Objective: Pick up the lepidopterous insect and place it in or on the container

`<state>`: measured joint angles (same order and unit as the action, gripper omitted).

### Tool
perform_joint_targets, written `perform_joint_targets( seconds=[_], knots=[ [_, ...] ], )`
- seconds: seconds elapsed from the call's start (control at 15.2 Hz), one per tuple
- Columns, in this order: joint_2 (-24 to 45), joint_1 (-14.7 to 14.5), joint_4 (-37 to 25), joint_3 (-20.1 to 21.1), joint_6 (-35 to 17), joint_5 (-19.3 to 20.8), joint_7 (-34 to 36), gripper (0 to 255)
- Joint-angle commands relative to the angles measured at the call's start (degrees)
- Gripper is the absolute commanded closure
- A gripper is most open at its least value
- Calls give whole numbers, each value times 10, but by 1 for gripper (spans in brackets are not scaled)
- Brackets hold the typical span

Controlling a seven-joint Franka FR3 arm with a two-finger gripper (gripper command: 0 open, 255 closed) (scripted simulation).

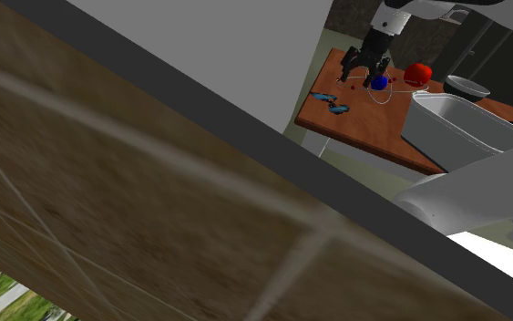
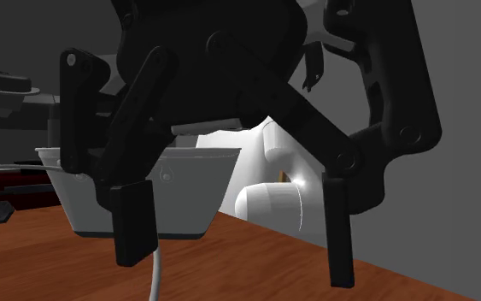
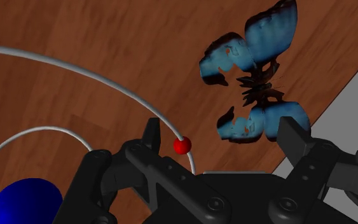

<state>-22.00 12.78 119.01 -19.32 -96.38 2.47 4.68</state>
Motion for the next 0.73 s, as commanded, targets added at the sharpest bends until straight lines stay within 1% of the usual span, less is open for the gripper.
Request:
perform_joint_targets(
  seconds=[0.0, 0.07, 0.66],
  knots=[
    [0, 0, 0, 0, 0, 0, 0, 0],
    [0, 0, 0, 0, 0, 0, 0, 255],
    [0, 0, 0, 0, 0, 0, 0, 255]
  ],
)
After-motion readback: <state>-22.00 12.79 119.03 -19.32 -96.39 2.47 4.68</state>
